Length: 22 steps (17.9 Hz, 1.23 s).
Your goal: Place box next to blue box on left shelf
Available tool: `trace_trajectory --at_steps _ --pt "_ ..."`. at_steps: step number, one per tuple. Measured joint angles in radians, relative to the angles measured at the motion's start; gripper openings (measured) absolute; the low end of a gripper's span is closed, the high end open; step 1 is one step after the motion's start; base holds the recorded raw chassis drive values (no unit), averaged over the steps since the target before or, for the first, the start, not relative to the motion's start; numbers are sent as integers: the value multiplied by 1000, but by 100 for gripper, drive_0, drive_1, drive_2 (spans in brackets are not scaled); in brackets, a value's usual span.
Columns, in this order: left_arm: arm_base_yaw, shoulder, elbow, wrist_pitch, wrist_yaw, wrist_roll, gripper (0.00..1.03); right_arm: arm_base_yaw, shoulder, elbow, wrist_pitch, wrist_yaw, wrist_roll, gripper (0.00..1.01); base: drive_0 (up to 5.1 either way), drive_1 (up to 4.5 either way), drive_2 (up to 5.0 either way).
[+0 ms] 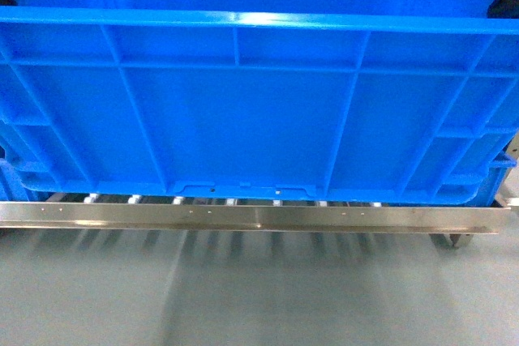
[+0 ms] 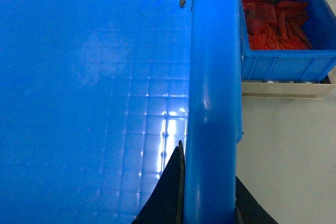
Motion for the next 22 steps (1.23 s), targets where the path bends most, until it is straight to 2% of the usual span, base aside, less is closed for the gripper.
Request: trace_trajectory --at_steps 22 --pt "0 0 0 2 -1 0 6 0 0 0 0 0 0 8 0 0 0"
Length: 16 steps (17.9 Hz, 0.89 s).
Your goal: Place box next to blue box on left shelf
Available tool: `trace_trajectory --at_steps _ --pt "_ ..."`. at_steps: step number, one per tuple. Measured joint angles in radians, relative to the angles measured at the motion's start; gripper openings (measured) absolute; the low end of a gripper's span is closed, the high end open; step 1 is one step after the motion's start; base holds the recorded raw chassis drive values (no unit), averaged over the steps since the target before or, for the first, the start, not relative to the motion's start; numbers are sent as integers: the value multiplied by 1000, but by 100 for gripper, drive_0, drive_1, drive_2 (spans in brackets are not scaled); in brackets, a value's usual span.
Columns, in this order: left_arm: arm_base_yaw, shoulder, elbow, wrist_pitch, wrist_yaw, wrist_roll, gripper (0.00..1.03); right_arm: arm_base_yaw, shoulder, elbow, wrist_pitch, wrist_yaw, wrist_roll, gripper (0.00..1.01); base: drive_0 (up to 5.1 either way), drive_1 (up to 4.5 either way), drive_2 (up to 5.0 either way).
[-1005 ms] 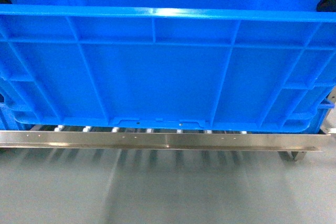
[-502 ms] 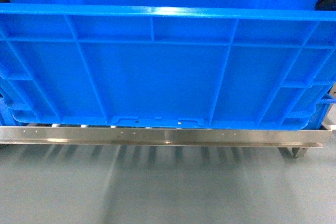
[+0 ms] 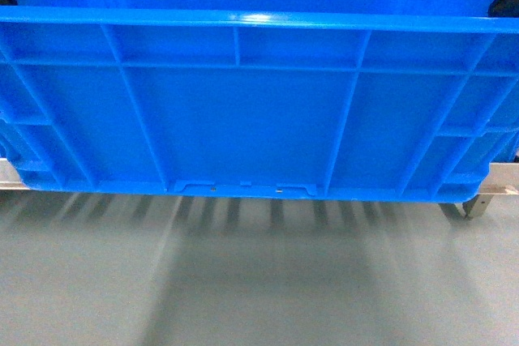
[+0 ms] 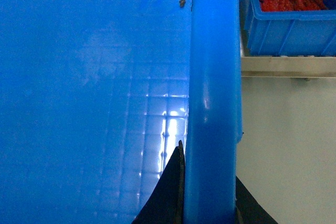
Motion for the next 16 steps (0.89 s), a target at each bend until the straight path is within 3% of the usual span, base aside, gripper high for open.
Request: trace_trajectory --at_steps 16 --pt "0 0 0 -2 2 0 6 0 0 0 -1 0 0 8 0 0 0"
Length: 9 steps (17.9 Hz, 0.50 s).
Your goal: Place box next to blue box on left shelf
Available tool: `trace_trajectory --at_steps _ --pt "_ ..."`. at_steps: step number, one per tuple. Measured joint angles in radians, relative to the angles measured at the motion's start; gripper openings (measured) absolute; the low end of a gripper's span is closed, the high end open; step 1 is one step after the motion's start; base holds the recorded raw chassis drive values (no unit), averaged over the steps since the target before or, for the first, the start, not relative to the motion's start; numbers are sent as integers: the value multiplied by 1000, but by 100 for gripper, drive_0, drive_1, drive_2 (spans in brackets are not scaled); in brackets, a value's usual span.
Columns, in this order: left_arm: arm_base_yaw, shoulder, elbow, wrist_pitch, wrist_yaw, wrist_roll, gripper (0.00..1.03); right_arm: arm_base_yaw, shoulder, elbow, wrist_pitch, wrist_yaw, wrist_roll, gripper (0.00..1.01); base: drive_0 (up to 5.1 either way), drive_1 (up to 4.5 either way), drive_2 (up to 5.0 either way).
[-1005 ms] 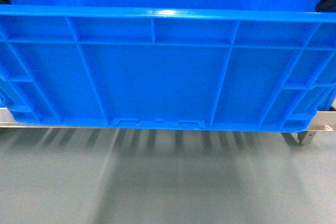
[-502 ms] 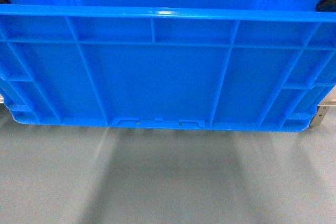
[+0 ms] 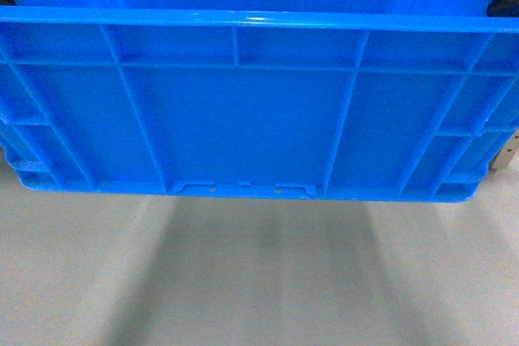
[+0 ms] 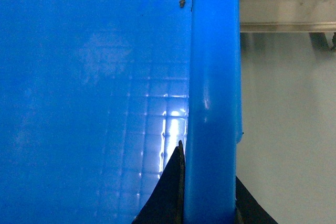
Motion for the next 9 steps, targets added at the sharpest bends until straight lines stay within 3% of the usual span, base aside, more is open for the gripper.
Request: trace_trajectory --at_steps 9 --pt "0 0 0 -1 -2 0 6 0 0 -2 0 0 0 8 0 0 0"
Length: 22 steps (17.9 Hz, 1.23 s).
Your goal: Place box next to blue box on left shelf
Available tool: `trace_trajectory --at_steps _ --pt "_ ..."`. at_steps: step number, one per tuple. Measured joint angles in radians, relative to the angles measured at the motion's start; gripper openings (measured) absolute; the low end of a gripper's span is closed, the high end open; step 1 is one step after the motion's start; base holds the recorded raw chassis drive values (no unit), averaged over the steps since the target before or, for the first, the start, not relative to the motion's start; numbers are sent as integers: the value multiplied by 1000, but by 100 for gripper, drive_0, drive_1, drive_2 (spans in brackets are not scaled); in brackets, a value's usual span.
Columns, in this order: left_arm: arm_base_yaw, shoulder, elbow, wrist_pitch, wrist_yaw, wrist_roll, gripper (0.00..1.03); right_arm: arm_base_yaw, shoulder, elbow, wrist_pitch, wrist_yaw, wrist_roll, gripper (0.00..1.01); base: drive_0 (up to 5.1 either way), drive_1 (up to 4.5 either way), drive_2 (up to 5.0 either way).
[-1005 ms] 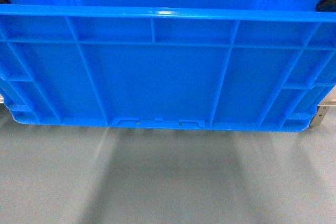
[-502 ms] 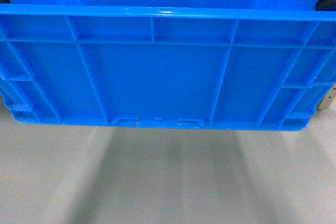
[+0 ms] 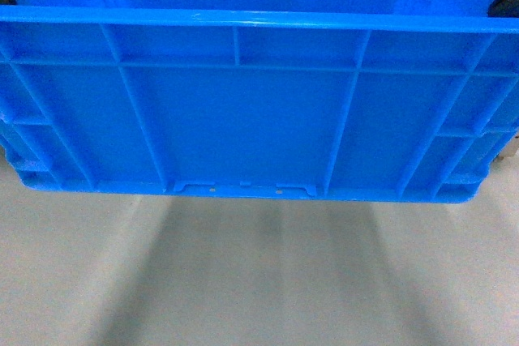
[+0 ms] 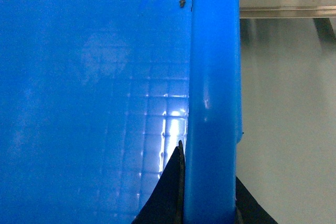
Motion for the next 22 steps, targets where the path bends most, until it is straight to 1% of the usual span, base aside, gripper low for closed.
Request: trace_trajectory --at_steps 22 --pt "0 -1 0 1 0 0 6 0 -1 0 1 0 0 8 0 0 0"
